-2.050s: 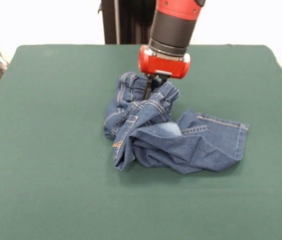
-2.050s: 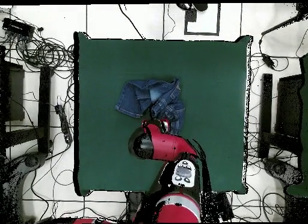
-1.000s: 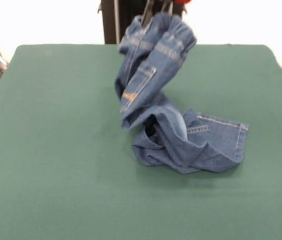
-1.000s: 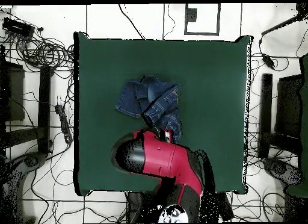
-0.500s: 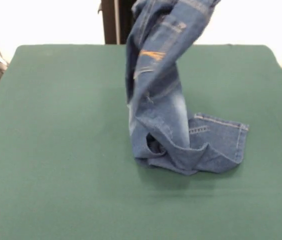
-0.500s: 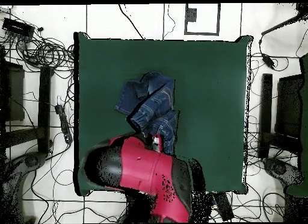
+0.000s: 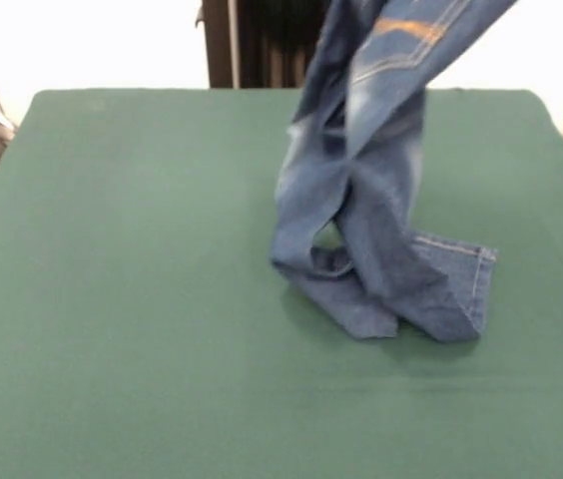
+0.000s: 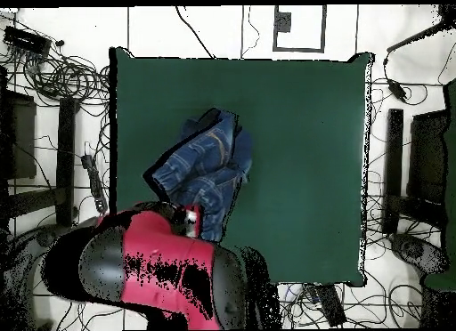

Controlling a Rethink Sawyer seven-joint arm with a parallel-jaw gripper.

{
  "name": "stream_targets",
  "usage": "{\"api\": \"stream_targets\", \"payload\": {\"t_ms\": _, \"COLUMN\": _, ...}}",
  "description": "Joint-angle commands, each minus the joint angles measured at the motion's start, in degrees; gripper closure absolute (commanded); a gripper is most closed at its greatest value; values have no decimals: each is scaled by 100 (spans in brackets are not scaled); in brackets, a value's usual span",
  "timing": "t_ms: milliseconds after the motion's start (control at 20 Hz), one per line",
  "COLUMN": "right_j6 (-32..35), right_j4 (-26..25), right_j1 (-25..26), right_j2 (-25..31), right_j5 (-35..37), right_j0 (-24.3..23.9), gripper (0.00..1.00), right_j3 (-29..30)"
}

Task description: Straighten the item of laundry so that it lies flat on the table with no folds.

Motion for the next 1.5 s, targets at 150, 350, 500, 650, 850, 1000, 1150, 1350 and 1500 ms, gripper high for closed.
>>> {"api": "stream_targets", "payload": {"t_ms": 150, "right_j6": 2619, "right_j4": 450, "right_j1": -41, "right_j2": 124, "right_j5": 1529, "right_j0": 620, "gripper": 100, "right_j3": -883}}
{"api": "stream_targets", "payload": {"t_ms": 350, "right_j6": 2872, "right_j4": 394, "right_j1": -46, "right_j2": 76, "right_j5": 1901, "right_j0": 705, "gripper": 100, "right_j3": -1102}}
{"api": "stream_targets", "payload": {"t_ms": 500, "right_j6": 2985, "right_j4": 382, "right_j1": -72, "right_j2": 144, "right_j5": 2101, "right_j0": 735, "gripper": 100, "right_j3": -1230}}
{"api": "stream_targets", "payload": {"t_ms": 650, "right_j6": 3091, "right_j4": 372, "right_j1": -51, "right_j2": 227, "right_j5": 2287, "right_j0": 768, "gripper": 100, "right_j3": -1392}}
{"api": "stream_targets", "payload": {"t_ms": 850, "right_j6": 3477, "right_j4": 449, "right_j1": 23, "right_j2": 316, "right_j5": 2347, "right_j0": 936, "gripper": 100, "right_j3": -1542}}
{"api": "stream_targets", "payload": {"t_ms": 1000, "right_j6": 3909, "right_j4": 460, "right_j1": 144, "right_j2": 281, "right_j5": 2506, "right_j0": 1128, "gripper": 100, "right_j3": -1806}}
{"api": "stream_targets", "payload": {"t_ms": 1150, "right_j6": 4349, "right_j4": 464, "right_j1": 249, "right_j2": 183, "right_j5": 2692, "right_j0": 1290, "gripper": 100, "right_j3": -2022}}
{"api": "stream_targets", "payload": {"t_ms": 1350, "right_j6": 4964, "right_j4": 577, "right_j1": 311, "right_j2": 93, "right_j5": 2847, "right_j0": 1461, "gripper": 100, "right_j3": -2188}}
{"api": "stream_targets", "payload": {"t_ms": 1500, "right_j6": 5506, "right_j4": 570, "right_j1": 374, "right_j2": -60, "right_j5": 3194, "right_j0": 1636, "gripper": 100, "right_j3": -2445}}
